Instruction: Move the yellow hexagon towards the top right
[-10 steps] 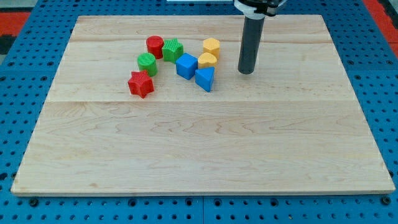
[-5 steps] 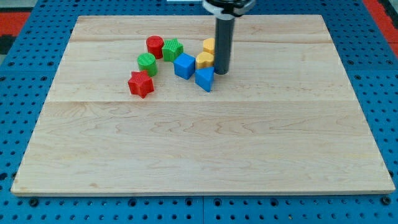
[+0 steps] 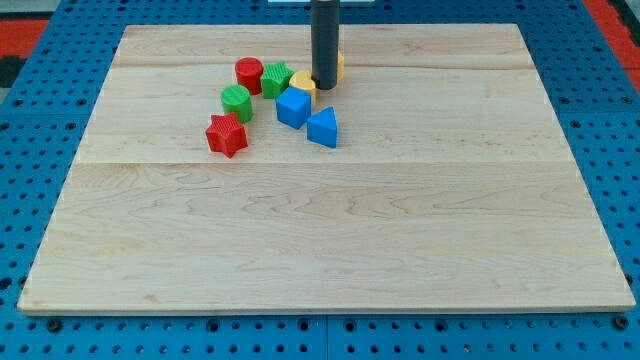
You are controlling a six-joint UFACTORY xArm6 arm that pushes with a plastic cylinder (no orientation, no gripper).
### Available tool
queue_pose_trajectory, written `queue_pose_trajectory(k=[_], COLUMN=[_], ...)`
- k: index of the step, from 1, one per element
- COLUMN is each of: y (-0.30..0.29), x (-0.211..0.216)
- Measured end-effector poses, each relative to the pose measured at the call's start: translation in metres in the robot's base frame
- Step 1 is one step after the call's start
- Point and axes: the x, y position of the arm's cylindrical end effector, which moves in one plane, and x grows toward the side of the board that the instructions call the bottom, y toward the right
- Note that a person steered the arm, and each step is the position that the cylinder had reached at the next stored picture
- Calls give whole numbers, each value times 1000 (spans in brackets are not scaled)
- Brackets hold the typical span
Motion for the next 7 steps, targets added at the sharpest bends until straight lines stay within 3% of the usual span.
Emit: queue_pose_trajectory(k=[1,2,4,7], y=[-42,-45,1,-41], x=[0,-13,-38,-27])
